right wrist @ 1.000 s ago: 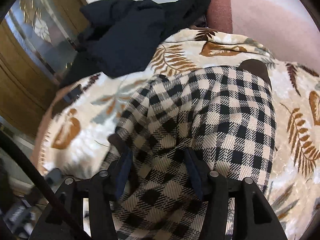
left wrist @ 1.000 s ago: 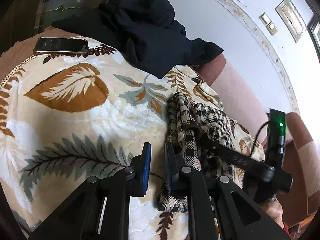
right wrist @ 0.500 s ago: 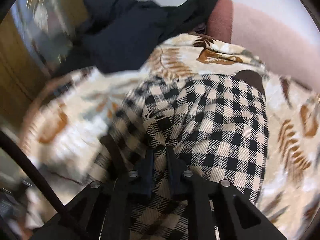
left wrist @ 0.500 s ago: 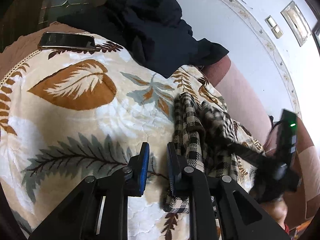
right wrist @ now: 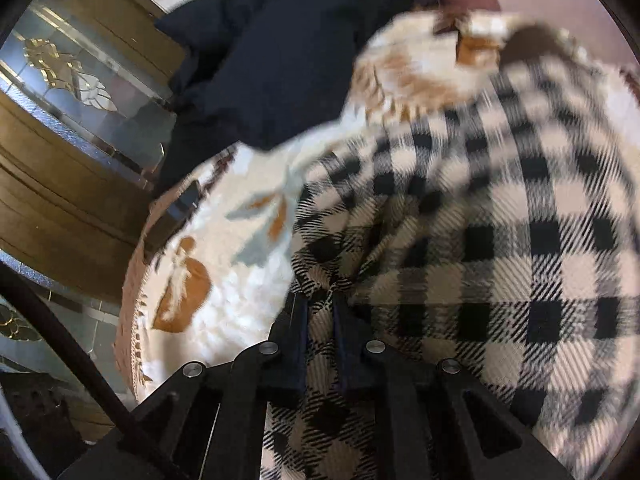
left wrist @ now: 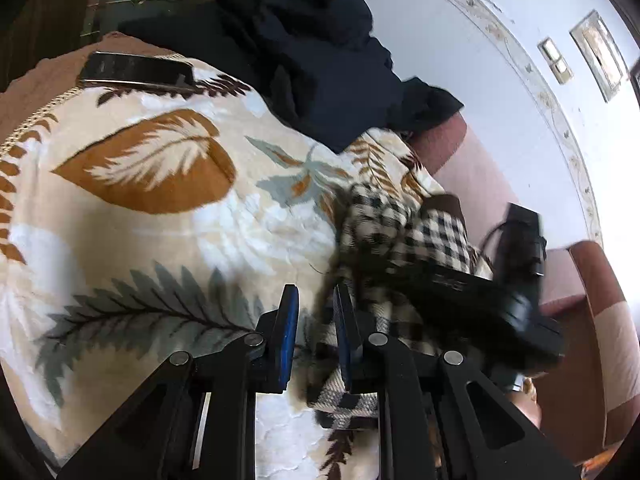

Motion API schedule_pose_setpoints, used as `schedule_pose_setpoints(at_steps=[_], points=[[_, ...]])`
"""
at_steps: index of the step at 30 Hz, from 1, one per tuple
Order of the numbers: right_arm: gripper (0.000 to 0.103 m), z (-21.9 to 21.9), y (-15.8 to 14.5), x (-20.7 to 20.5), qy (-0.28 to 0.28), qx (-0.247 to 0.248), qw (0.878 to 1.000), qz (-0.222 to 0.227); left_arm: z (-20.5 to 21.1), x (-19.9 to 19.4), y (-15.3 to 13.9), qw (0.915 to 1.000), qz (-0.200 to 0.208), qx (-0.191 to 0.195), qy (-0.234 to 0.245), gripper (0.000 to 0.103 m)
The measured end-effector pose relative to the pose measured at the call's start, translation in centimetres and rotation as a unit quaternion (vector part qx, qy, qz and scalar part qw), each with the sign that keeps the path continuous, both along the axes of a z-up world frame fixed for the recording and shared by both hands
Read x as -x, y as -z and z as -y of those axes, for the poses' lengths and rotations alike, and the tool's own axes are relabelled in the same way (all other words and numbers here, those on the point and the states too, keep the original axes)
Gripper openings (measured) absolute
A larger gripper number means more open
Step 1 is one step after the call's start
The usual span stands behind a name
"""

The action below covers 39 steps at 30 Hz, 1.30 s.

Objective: Fold large clothes

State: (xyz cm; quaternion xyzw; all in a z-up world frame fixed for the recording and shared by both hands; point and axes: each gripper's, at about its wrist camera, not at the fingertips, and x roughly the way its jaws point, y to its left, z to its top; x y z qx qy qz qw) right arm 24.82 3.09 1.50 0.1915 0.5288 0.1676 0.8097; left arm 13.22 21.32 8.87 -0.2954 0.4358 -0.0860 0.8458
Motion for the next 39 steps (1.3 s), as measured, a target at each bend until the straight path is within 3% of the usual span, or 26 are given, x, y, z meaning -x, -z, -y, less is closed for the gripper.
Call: schedule_pose_setpoints(at_steps=[3, 6, 8, 10, 13, 17, 20, 23, 28, 32, 33, 36, 39], points=[[0.015, 0.5, 0.6, -0.1, 0.006, -0.018, 1.0, -0.001, 1.9, -0.3, 0.7, 0.9996, -0.01, -0.007, 0.026, 0.016], [0.016, 0.7, -0.3, -0.1, -0.004, -0.015, 1.0, -0.007, 4.1, -0.8, 2.5, 0.9965, -0.05, 0.005, 0.067, 0.016], [0.027, 1.5, -1.9, 0.2, -0.005, -0.038, 0.999, 0.001, 5.0, -0.8, 3.5, 0.994, -0.072, -0.008, 0.082, 0.016], [0.03, 3.0, -3.8, 1.1, -0.002, -0.055, 0.998, 0.027, 5.6, -0.8, 4.3, 0.9915, -0.088, -0.024, 0.092, 0.016], [0.03, 4.4, -5.6, 2.9, -0.013, -0.02, 0.999, 0.049, 5.6, -0.7, 4.6, 0.9905, -0.099, -0.022, 0.094, 0.016], [0.017, 3.9, -3.5, 5.3, -0.057, 0.033, 0.998, 0.024, 5.5, -0.7, 4.8, 0.9897, -0.106, -0.022, 0.094, 0.016], [0.017, 4.1, -1.4, 7.7, -0.061, 0.041, 0.997, 0.022, 5.3, -0.6, 4.3, 0.9902, -0.097, -0.033, 0.095, 0.016], [0.017, 4.8, -1.2, 9.9, -0.055, 0.031, 0.997, 0.034, 4.5, -0.2, 3.0, 0.9929, -0.073, -0.033, 0.088, 0.016], [0.017, 5.4, -2.0, 14.3, -0.084, 0.051, 0.994, 0.049, 3.9, 0.1, 0.8, 0.996, -0.015, -0.067, 0.058, 0.016], [0.017, 7.8, -3.9, 17.4, -0.066, 0.068, 0.991, 0.098, 5.5, 0.4, 0.2, 0.9943, 0.014, -0.073, 0.076, 0.017], [0.017, 8.3, -4.0, 17.7, -0.06, 0.072, 0.99, 0.102, 6.4, 0.3, 0.1, 0.9926, 0.018, -0.077, 0.092, 0.02], [0.019, 9.7, -2.4, 17.9, -0.046, 0.08, 0.992, 0.083, 9.0, 0.0, 0.5, 0.9878, 0.019, -0.108, 0.111, 0.049], [0.019, 10.4, -0.4, 17.8, -0.037, 0.079, 0.994, 0.059, 10.6, -0.9, 2.3, 0.9781, -0.021, -0.176, 0.109, 0.051]])
